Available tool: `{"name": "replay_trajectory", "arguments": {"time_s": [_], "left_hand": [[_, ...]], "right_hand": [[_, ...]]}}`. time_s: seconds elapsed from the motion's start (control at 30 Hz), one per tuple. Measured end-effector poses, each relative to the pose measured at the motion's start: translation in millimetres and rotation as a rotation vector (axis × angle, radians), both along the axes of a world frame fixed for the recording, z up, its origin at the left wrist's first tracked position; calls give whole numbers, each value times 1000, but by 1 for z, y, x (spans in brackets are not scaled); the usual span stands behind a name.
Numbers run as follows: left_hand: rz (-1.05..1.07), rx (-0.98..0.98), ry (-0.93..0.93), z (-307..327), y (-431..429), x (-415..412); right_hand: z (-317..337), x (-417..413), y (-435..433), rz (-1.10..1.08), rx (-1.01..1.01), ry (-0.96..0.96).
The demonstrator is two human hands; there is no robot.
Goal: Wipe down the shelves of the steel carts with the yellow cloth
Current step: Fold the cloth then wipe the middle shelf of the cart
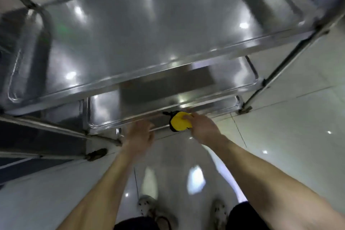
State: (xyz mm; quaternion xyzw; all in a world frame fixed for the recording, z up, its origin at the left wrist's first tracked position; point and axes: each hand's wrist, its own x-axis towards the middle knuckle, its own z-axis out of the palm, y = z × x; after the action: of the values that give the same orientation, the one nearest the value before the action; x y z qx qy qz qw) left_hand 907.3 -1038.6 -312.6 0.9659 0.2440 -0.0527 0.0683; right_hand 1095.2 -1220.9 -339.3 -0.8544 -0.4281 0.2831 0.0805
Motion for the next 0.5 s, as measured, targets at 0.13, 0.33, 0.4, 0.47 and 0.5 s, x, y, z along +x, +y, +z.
{"name": "replay_trajectory", "arguments": {"time_s": [0.13,0.33,0.4,0.47,0.5], "left_hand": [[-7,-170,148,87,-59,20],[9,-500,144,198,-153,97],[-82,-561,111,223,-182,133],[-210,-577,59,245,-209,169],[-288,-557,29,256,-222,187]], "right_hand": [[70,-4,-108,-261,19,137],[185,9,-234,-623,225,205],[216,24,-260,-721,317,219],[241,47,-280,-820,378,239],[252,62,-289,-870,382,245]]}}
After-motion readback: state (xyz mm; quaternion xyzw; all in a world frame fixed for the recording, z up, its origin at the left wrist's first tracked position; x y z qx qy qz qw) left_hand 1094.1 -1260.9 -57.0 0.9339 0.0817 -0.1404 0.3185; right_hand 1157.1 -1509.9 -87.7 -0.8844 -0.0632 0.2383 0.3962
